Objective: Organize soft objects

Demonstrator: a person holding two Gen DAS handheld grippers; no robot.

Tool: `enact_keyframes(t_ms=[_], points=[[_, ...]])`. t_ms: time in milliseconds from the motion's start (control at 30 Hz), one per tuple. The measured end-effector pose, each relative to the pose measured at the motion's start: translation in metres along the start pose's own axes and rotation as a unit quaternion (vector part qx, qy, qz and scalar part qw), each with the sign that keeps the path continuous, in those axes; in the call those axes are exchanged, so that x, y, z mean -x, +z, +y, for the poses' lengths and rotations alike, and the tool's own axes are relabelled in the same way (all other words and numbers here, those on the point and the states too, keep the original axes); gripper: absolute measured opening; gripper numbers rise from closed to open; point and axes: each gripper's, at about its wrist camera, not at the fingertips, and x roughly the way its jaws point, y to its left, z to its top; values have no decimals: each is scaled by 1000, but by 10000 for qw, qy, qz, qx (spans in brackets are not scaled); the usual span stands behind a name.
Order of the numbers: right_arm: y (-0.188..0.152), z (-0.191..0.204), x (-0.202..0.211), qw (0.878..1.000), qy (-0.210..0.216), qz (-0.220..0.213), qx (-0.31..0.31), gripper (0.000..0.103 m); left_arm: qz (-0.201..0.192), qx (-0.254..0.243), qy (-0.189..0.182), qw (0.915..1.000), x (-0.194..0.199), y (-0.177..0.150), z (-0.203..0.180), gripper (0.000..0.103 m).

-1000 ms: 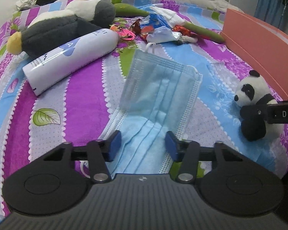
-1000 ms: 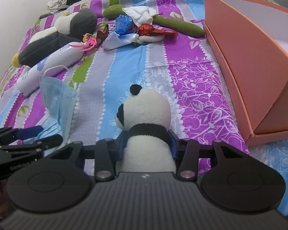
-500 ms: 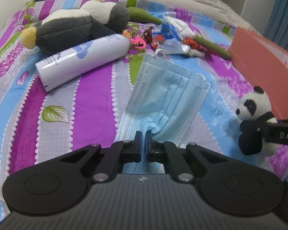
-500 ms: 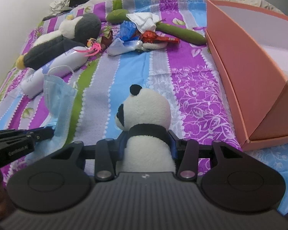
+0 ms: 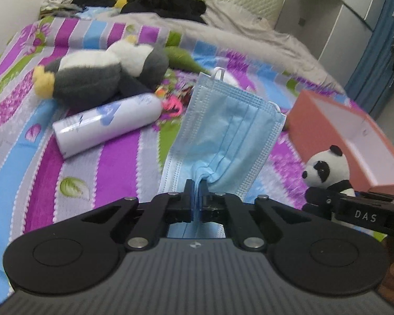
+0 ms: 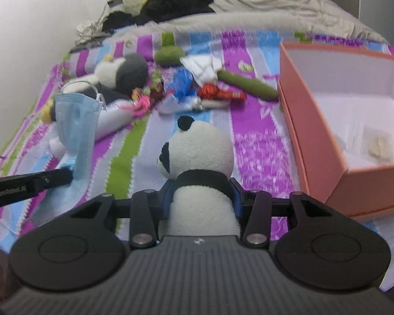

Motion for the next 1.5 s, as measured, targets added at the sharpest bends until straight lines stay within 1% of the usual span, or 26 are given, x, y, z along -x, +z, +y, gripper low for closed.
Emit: enact_keyframes(t_ms=[200,400,533,733,833,967,1067,1200,1333,1433,1500], points=[[22,1,27,9994,89,-330,93,46,-247,-98,-240,9994,15,28,-25,4],[46,-4,51,9972,13,-732,173,46,-470,-151,-475,9977,27,59,-53,4],[61,-11,66,9950,-29,-973,223,46,-557,-198,-604,9964,27,78,-77,4],[82,-40,87,9912,-210,-1299,124,46,-650,-292,-830,9940,22,108,-121,4],[91,-57,96,9892,-322,-1427,112,46,-643,-418,-942,9926,15,120,-146,4],[103,-88,106,9866,-566,-1529,-8,46,-438,-556,-1189,9904,-2,131,-182,4],[111,-118,109,9861,-768,-1451,-248,46,-229,-677,-1355,9882,-20,138,-210,4],[117,-158,106,9859,-1050,-1167,-575,46,6,-920,-1512,9842,-48,141,-244,4],[123,-187,91,9869,-1259,-741,-689,46,229,-1259,-1507,9803,-77,141,-273,4],[123,-210,75,9863,-1374,-418,-806,46,529,-1362,-1553,9770,-98,137,-287,4],[121,-223,64,9852,-1429,-214,-917,46,736,-1334,-1635,9747,-112,136,-291,4]])
